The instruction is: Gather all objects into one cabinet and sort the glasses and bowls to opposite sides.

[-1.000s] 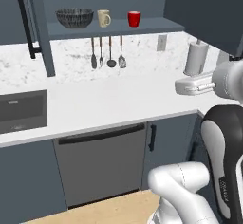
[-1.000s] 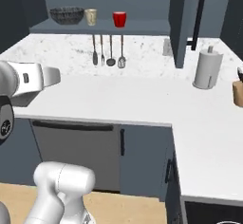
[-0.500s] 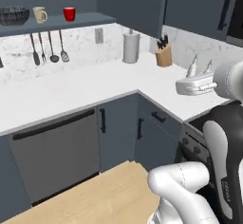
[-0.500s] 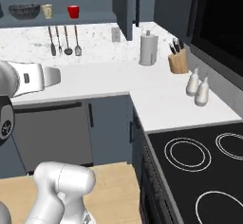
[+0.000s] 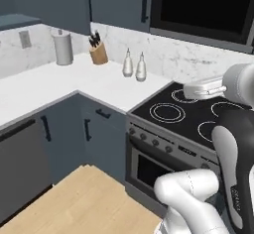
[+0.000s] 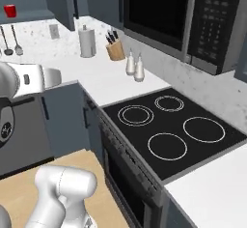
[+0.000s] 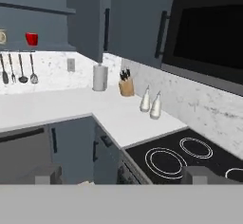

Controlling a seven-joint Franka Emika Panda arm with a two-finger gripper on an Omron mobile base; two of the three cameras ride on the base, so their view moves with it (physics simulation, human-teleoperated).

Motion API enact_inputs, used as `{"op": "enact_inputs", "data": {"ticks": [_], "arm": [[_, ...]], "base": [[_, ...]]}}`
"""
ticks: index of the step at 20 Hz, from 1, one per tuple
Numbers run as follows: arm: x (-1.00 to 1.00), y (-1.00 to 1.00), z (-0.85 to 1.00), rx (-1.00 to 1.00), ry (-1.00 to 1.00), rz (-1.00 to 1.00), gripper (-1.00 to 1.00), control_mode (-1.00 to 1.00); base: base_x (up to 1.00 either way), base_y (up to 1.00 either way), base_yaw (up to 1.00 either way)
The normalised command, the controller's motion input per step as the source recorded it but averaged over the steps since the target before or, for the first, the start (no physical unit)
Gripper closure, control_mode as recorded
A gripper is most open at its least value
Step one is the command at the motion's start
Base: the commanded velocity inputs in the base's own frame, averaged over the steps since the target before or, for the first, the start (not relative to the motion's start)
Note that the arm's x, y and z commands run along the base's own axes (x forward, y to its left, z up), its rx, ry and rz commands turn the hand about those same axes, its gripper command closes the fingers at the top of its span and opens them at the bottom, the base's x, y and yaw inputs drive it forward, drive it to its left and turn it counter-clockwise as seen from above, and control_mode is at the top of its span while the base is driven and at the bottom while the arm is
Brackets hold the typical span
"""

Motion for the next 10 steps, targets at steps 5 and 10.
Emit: {"op": "enact_inputs", "data": {"ticks": [5,10], "arm": [[0.00,0.00,0.00,0.00,0.00,0.00,-1.00,1.00],[0.00,0.00,0.00,0.00,0.00,0.00,-1.00,1.00]], "base": [[-0.47,-0.31,-0.54],[-0.39,-0.45,-0.50]]}}
